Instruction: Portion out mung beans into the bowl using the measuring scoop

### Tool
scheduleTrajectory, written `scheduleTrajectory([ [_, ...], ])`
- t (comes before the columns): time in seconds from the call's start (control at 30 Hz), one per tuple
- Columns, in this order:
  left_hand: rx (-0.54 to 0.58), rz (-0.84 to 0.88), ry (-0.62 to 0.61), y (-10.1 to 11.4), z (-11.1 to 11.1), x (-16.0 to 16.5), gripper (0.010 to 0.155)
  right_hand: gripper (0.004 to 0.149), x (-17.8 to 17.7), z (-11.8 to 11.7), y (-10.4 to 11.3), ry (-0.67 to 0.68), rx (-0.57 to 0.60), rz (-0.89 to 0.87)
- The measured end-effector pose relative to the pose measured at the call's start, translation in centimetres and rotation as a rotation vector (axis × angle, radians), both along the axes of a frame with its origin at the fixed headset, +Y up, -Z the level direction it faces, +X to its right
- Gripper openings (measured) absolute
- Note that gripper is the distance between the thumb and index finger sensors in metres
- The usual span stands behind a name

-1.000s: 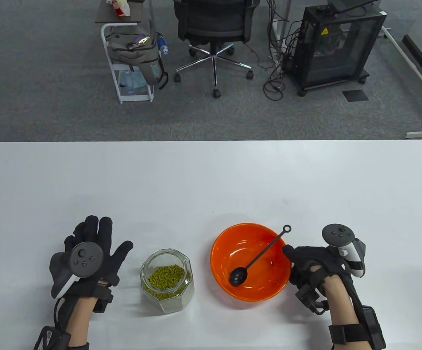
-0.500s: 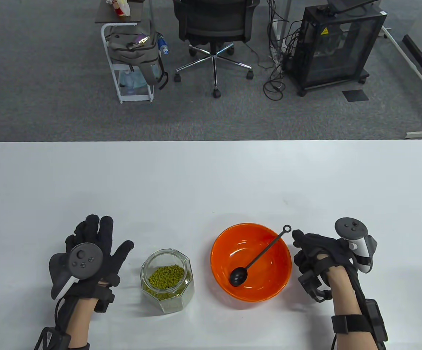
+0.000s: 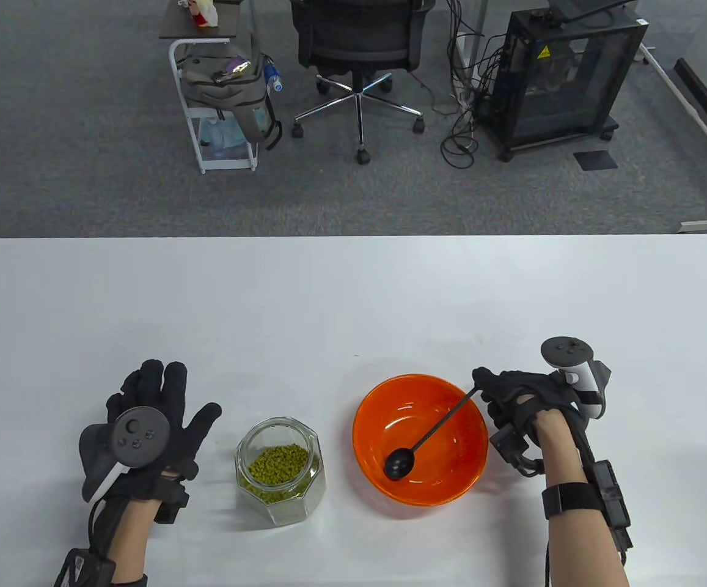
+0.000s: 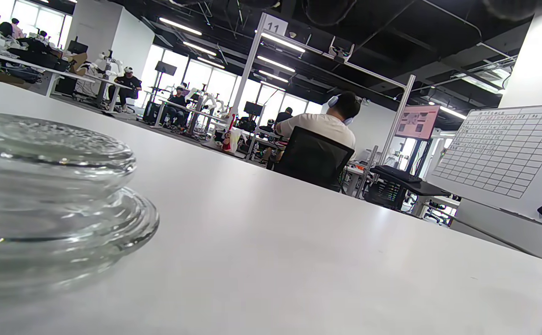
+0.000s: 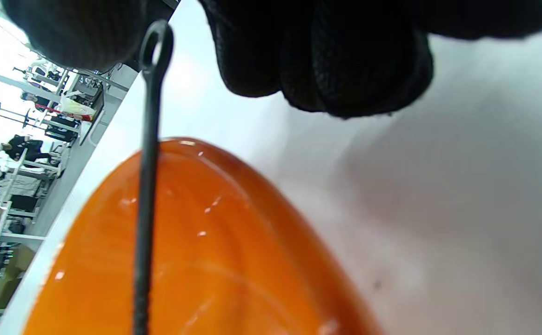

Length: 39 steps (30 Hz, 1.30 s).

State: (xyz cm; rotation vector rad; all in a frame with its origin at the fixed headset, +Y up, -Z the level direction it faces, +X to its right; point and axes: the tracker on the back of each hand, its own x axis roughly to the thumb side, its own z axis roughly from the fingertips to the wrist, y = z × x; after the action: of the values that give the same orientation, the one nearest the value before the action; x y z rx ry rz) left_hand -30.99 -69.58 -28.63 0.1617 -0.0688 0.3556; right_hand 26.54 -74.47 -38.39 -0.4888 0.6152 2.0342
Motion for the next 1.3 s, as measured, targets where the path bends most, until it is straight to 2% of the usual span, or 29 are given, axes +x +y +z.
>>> scheduleTrajectory([
  [0.33, -0.013, -0.008, 0.007, 0.1, 0.0, -0.2, 0.091, 0.061, -0.5, -1.5, -0.4, 0.057, -0.044, 0.024],
  [0.57, -0.02, -0.01, 0.009, 0.0, 0.0, -0.2, 0.091, 0.044, -1.0, -2.0, -0.1, 0.075, 0.007, -0.026],
  [0.67, -0.02, -0.01, 0.01, 0.1, 0.0, -0.2, 0.091, 0.042, -1.0, -1.8, 0.9, 0.101, 0.076, -0.062],
  [0.87, -0.008, 0.001, 0.011, 0.3, 0.1, -0.3, 0.091, 0.041, -0.7, 0.1, 4.7, 0.083, 0.303, -0.103],
  [1.0, 0.005, 0.007, 0.006, 0.6, 0.2, -0.3, 0.091, 0.04, -0.2, 2.2, 6.7, 0.001, 0.45, -0.14],
  [1.17, 0.023, 0.013, 0.0, 1.0, 0.4, -0.2, 0.091, 0.039, 0.3, 4.6, 7.9, -0.085, 0.583, -0.193],
  [1.3, 0.042, 0.023, -0.003, 1.3, 0.6, -0.2, 0.091, 0.04, 0.2, 5.9, 8.0, -0.141, 0.651, -0.235],
])
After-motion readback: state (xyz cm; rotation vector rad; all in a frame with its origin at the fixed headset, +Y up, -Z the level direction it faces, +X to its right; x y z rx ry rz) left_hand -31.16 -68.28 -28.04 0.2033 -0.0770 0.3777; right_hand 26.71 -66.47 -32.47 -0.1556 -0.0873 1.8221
